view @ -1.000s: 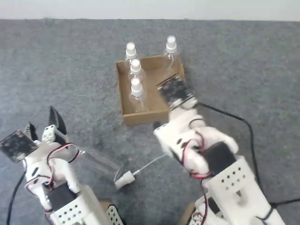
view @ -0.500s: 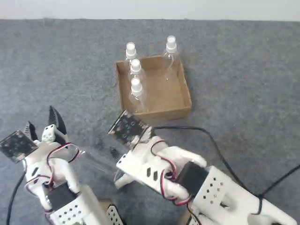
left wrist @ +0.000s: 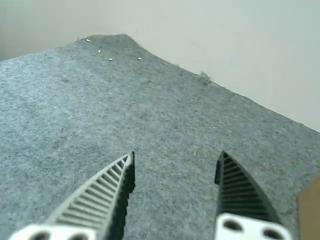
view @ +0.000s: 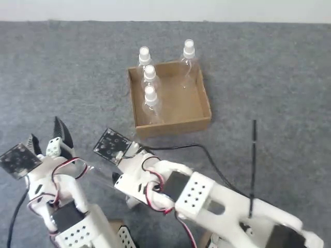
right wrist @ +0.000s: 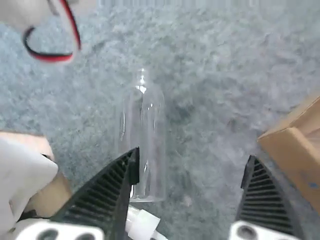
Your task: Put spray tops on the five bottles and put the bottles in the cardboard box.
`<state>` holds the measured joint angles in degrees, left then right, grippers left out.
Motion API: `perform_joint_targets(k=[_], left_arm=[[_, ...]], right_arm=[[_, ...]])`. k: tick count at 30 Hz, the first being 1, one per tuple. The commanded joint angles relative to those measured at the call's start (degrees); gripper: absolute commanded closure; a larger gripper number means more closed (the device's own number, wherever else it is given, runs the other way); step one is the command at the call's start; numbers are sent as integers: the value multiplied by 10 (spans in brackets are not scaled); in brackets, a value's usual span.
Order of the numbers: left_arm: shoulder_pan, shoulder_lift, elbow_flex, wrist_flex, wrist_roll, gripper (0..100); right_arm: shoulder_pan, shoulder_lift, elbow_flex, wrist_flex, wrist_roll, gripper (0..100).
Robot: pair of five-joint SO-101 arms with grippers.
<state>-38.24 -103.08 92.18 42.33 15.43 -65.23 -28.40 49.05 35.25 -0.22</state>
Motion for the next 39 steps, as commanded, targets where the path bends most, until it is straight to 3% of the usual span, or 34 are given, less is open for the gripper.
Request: perform_joint_targets(k=[1, 5, 17, 24, 26, 32, 39], left_arm=[[-3, -7, -12, -19, 6, 754], [-3, -7, -12, -19, 6, 754], [-2, -7, -12, -19, 6, 754], [-2, -7, -12, -19, 6, 754], [-2, -7, -12, -19, 6, 754], [-1, -7, -12, -19, 5, 754], [-1, -7, -12, -19, 5, 754]], right_arm=[[-21, 16, -8, -22, -2, 723], [-45, 51, -8, -28, -2, 723], [-26, 154, -11, -58, 0, 724], [1, 187, -11, -56, 48, 725], [11, 188, -11, -52, 51, 753], [22, 188, -11, -54, 78, 961], [41, 175, -17, -22, 117, 977]])
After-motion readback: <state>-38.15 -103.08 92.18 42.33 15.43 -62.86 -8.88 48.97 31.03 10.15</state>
